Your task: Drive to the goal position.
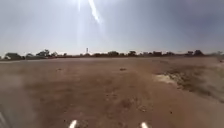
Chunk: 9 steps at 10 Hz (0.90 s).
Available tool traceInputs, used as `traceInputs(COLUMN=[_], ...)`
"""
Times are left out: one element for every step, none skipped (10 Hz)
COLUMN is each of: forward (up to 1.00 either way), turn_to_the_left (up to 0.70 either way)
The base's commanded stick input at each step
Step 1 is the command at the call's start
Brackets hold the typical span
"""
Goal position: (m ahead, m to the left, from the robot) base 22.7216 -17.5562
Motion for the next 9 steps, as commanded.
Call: traceInputs(forward=[0.50, 0.50, 0.50, 0.50, 0.50, 0.50, 0.50, 0.50, 0.50], turn_to_the_left=[0.00, 0.00, 0.00, 0.00, 0.00, 0.00, 0.00, 0.00, 0.00])
